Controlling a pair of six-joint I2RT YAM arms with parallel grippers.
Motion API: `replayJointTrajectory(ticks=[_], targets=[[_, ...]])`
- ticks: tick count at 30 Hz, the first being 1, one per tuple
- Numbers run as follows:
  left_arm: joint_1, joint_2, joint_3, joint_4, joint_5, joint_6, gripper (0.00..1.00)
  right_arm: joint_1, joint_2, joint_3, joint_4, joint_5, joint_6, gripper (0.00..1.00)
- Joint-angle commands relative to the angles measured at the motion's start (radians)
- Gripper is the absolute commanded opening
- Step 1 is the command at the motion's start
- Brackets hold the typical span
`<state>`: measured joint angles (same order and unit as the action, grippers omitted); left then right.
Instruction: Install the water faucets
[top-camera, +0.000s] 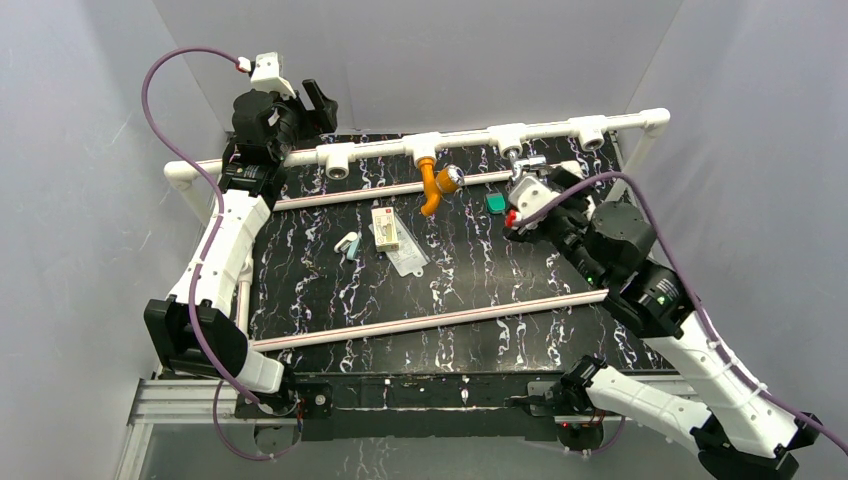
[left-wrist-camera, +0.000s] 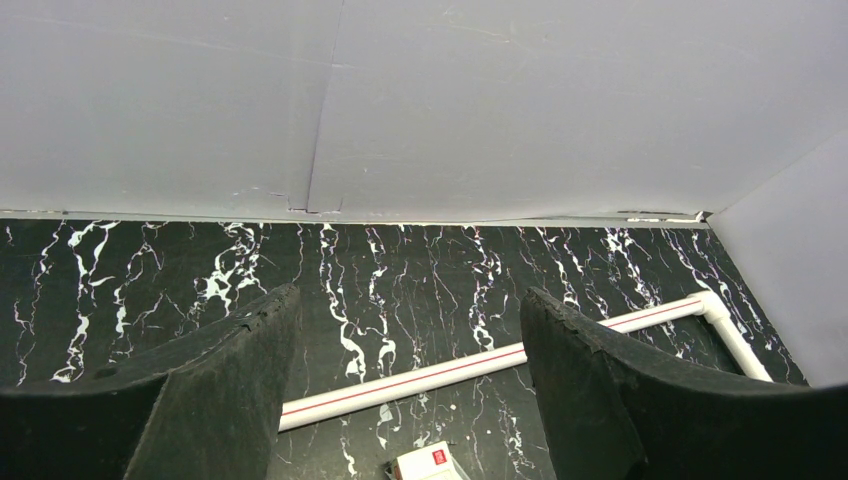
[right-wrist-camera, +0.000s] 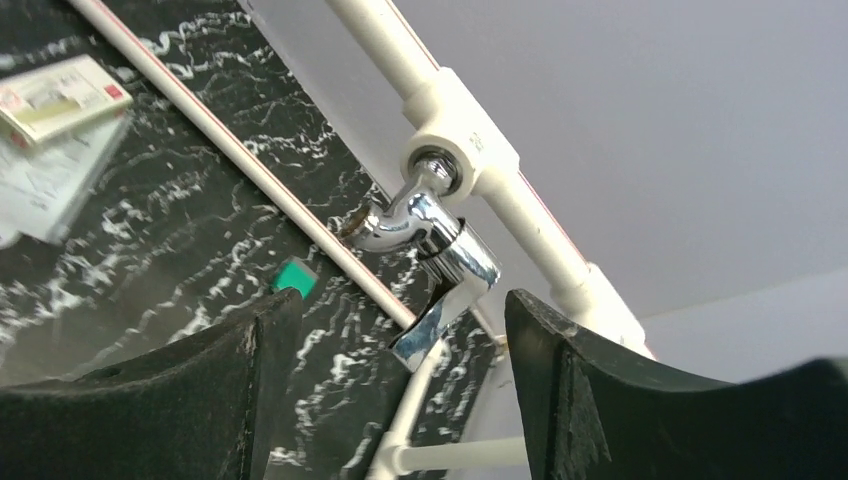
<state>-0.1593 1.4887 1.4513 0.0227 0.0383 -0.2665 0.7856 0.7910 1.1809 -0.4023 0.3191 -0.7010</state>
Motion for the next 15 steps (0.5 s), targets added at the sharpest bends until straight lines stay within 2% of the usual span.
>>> replayJointTrajectory(ticks=[1, 7, 15], targets=[[0.01, 0.127, -0.116, -0.264, 0.001, -0.002, 0.78, 0.001, 0.007, -0.026, 0.078, -0.061, -0.277, 0.82], [0.01, 0.13, -0.115, -0.264, 0.003, -0.002, 0.78, 0.0, 0.03, -0.136, 0.26, 0.018, -0.546, 0.82], [0.01, 0.13, -0.114, -0.265, 0.002, 0.0, 0.78, 0.001, 0.067, -0.238, 0.551, 0.065, -0.774, 0.79]])
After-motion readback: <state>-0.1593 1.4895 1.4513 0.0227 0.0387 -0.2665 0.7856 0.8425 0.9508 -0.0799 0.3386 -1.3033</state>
